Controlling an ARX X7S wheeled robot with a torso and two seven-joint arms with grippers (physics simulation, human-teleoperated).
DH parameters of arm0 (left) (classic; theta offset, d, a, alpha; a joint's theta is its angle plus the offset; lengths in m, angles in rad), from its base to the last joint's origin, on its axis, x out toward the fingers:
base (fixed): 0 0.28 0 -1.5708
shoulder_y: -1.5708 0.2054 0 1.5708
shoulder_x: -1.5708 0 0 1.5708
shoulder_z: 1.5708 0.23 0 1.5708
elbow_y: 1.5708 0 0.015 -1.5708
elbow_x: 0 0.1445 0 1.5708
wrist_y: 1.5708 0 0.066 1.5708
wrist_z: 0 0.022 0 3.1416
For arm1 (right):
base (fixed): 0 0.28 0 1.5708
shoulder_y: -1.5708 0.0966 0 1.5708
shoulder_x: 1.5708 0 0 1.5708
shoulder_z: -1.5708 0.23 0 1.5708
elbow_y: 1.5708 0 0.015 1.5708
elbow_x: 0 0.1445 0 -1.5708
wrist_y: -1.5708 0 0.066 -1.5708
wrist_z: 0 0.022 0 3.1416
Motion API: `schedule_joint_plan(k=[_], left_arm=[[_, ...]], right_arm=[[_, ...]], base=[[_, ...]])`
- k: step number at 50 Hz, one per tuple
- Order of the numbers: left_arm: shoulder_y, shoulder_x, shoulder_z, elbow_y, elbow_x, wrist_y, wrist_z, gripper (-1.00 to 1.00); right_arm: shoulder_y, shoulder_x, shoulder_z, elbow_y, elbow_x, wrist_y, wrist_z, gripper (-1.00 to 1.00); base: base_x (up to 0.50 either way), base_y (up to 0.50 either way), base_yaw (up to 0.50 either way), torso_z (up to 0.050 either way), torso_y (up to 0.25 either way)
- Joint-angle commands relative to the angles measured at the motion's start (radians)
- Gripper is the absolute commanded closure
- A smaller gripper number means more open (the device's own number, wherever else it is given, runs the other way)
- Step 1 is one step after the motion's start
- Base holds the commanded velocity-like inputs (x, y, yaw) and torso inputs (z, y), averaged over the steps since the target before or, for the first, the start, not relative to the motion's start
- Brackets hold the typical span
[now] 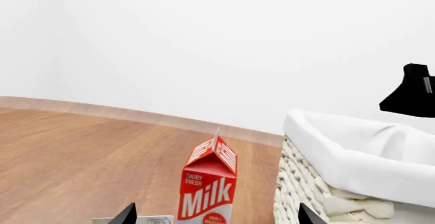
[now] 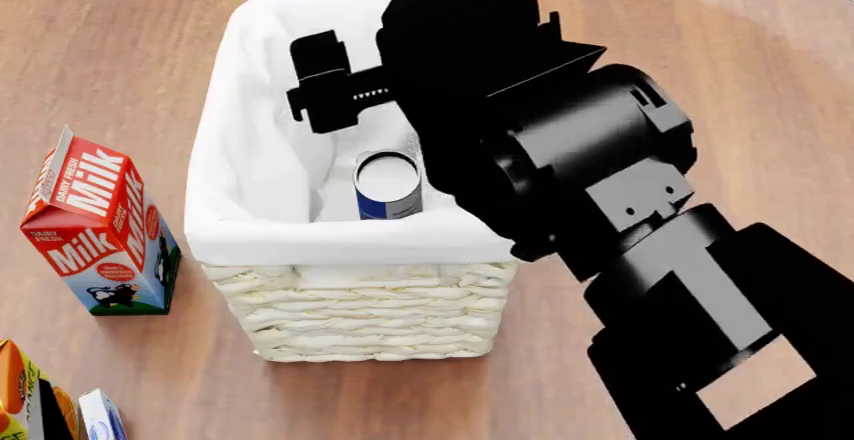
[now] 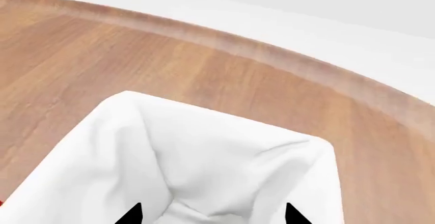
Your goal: Pick up the alphabet soup, and put it in the basket.
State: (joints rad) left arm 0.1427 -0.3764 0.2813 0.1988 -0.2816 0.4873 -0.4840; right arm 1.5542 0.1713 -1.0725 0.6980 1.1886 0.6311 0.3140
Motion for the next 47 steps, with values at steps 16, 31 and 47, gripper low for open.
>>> schedule_joint_plan(k=[16, 31, 47], left_arm=[[-0.009, -0.002, -0.003, -0.014, -0.005, 0.0, -0.008, -1.0], [-0.018, -0.005, -0.017, -0.036, -0.024, 0.013, -0.01, -1.0], [-0.018, -0.011, -0.03, -0.04, -0.032, 0.016, -0.02, -1.0]], right_arm=[[-0.147, 0.502, 0.136, -0.893, 0.077, -0.033, 0.291, -1.0], [-0.782, 0.759, 0.116, -1.202, -0.483, -0.676, 0.388, -1.0], [-1.188, 0.648, 0.117, -0.764, -0.816, -1.275, 0.468, -1.0]], base=[[0.0, 0.0, 0.0, 0.0, 0.0], [0.0, 0.0, 0.0, 0.0, 0.0], [0.0, 0.0, 0.0, 0.0, 0.0]])
